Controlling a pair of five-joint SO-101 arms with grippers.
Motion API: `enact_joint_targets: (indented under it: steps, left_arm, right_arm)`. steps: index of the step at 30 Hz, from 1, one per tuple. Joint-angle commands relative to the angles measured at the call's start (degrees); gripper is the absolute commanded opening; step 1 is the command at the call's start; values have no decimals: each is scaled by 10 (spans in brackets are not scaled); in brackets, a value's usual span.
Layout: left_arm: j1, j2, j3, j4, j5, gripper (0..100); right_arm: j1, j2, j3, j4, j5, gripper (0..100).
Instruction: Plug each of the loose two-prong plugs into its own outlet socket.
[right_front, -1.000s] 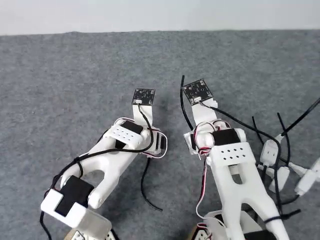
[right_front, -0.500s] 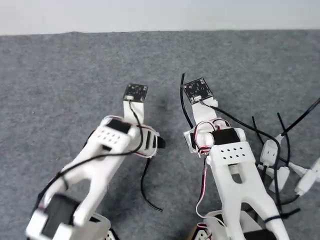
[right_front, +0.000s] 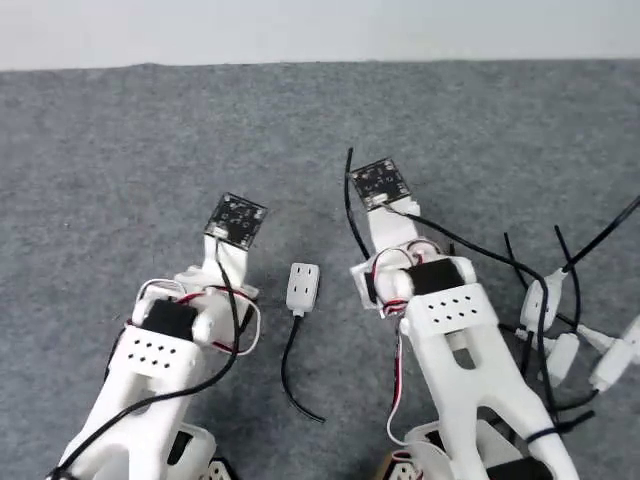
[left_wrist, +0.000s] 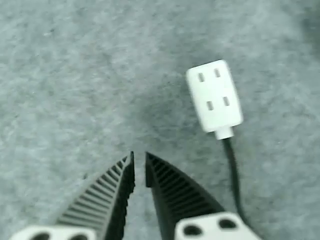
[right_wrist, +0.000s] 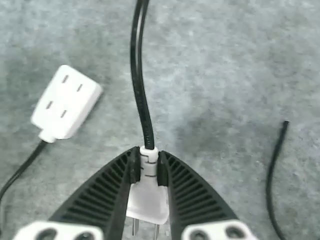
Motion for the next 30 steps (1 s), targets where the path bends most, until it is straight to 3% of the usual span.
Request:
enact_joint_targets:
  steps: [1,7,19,25,30]
  left_arm:
    - [-29,47,-9,-10,-9,12]
    - [-29,181,-55,7,-82,12]
    - [-33,366,-172,51,-106,12]
    - [-26,278,-114,44,-173,12]
    - [44,98,17,21,-199,12]
  right_arm:
    - [-47,-36,-50,20,-10,8]
    - [-145,-110,-69,52,-8,8]
    - [-186,-206,-8,25,3,8]
    - [-224,-158,21,-15,2,8]
    - [-224,-123,5,-15,1,8]
